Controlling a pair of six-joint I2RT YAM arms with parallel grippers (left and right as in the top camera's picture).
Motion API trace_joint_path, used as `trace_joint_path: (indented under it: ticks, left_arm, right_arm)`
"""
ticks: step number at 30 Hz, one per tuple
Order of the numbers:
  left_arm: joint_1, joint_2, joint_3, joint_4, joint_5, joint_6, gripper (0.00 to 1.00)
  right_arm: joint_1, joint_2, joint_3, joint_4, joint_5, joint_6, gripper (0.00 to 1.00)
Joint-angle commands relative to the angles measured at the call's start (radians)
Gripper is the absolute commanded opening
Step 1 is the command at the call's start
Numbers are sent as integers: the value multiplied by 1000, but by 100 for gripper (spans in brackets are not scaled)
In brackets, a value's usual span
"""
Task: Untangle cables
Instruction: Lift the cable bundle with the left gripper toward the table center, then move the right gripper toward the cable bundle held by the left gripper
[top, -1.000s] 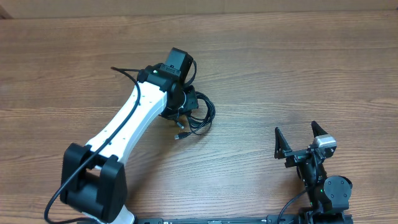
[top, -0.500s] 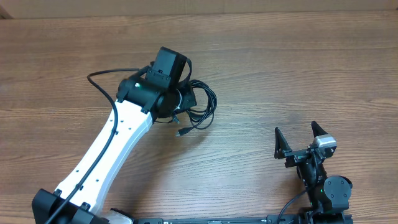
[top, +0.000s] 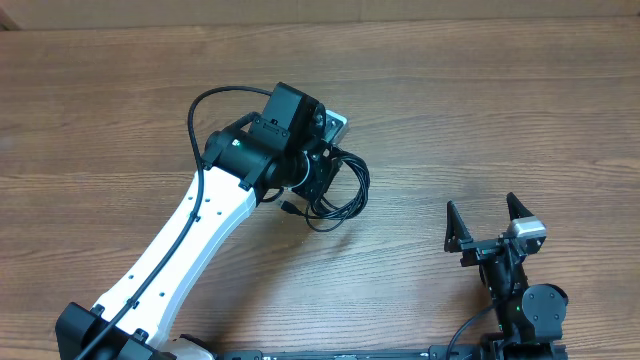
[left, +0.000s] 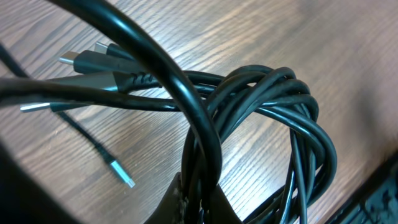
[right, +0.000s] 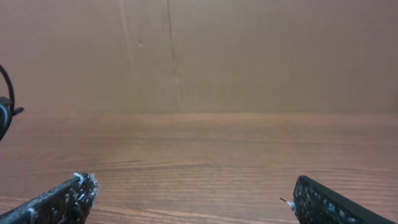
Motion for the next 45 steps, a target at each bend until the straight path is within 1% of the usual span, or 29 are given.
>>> trace_joint_path:
  ticks: [1, 4, 5, 8, 10, 12, 14, 19, 22, 28, 29, 32, 35, 38, 40, 42, 43, 45]
  left_arm:
    - [-2, -23, 26, 0, 118, 197, 4]
    - [-1, -23, 31, -10, 120, 220, 4]
    - [-1, -23, 38, -30, 119, 243, 4]
    - [0, -23, 64, -75, 111, 294, 4]
    - [0, -23, 101, -113, 58, 296, 4]
    - [0, -23, 137, -145, 15, 296, 4]
    - [0, -23, 174, -172, -4, 296, 4]
    - [-1, -23, 210, -203, 1, 287, 4]
    - [-1, -23, 210, -230, 4, 216, 4]
    - [-1, -23, 204, -263, 5, 188, 4]
    - [-1, -23, 198, -268, 5, 187, 4]
    - [-1, -23, 179, -253, 4, 189, 4]
    - [-1, -22, 168, -235, 4, 201, 4]
    - [-1, -22, 167, -233, 5, 210, 4]
    - [-2, -22, 163, -231, 4, 211, 4]
    - [-1, -21, 146, -214, 4, 223, 4]
    - [-1, -21, 126, -189, 4, 249, 4]
    - [-1, -21, 87, -145, 3, 274, 4]
  right_arm:
    - [-2, -8, -10, 40, -66, 6, 100]
    - [-2, -8, -10, 110, -165, 42, 100]
    - [-2, -8, -10, 137, -179, 88, 100]
    - [-3, -8, -10, 150, -178, 233, 100]
    - [-3, -8, -6, 152, -178, 322, 100]
    - [-3, -8, 6, 151, -182, 372, 100]
    - [-3, -8, 31, 151, -206, 396, 100]
    - [-3, -8, 82, 129, -272, 397, 100]
    - [-3, -7, 111, 85, -271, 396, 100]
    - [-3, 36, 139, 61, -310, 397, 100]
    - [-3, 71, 163, 56, -353, 399, 100]
    - [-3, 153, 234, 1, -391, 415, 100]
    - [-3, 291, 361, -121, -404, 415, 100]
    - [-3, 507, 562, -318, -415, 415, 100]
    - [-3, 605, 647, -396, -450, 414, 100]
    - [-3, 706, 720, -450, -500, 414, 100]
    - [-3, 774, 752, -454, -551, 415, 100]
    - [-3, 837, 761, -435, -594, 415, 100]
